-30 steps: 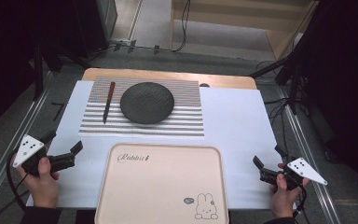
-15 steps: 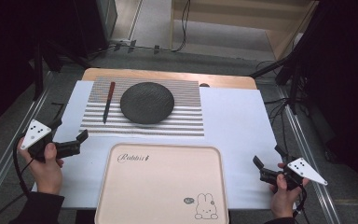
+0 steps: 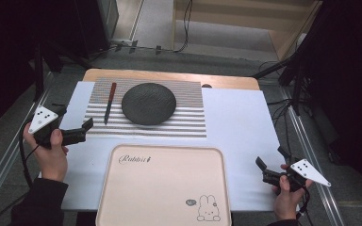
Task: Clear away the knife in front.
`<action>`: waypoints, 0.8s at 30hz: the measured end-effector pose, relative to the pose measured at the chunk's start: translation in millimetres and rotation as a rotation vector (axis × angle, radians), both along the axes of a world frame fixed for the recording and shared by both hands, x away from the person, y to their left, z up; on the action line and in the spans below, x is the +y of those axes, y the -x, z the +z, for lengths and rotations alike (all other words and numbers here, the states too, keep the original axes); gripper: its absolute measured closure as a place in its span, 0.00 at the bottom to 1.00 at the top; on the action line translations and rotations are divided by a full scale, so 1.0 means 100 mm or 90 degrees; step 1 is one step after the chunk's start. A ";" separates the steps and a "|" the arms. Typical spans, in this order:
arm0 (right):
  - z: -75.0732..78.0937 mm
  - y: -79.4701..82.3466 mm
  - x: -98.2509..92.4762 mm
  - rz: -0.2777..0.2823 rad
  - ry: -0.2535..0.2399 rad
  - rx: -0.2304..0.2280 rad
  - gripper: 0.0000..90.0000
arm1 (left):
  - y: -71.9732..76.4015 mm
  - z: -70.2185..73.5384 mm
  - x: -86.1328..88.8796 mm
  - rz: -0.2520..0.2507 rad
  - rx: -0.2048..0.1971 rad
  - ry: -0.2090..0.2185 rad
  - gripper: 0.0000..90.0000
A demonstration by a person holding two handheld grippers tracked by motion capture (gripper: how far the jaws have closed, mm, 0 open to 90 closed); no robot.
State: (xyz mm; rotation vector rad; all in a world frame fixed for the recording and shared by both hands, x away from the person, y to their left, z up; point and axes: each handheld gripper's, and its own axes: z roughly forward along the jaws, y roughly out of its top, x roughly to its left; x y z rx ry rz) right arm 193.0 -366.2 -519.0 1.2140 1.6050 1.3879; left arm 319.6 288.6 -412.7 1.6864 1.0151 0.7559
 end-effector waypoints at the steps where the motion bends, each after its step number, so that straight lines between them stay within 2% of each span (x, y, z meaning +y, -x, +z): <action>1: 0.00 0.00 0.00 -0.001 0.002 -0.002 0.01 | -0.02 0.00 -0.01 -0.001 0.001 -0.002 0.00; 13: 0.00 0.00 0.00 -0.001 0.001 -0.001 0.01 | -0.25 0.03 -0.08 -0.009 0.022 -0.006 0.00; 17: 0.00 0.00 0.00 -0.001 0.002 -0.001 0.01 | -0.34 0.06 -0.09 -0.003 0.026 -0.021 0.00; 18: 0.00 0.00 0.00 -0.001 0.004 -0.002 0.01 | -0.38 0.07 -0.11 0.000 0.024 -0.034 0.00; 24: 0.00 -0.01 0.01 -0.001 0.005 0.001 0.01 | -0.55 0.12 -0.17 -0.009 0.039 -0.048 0.00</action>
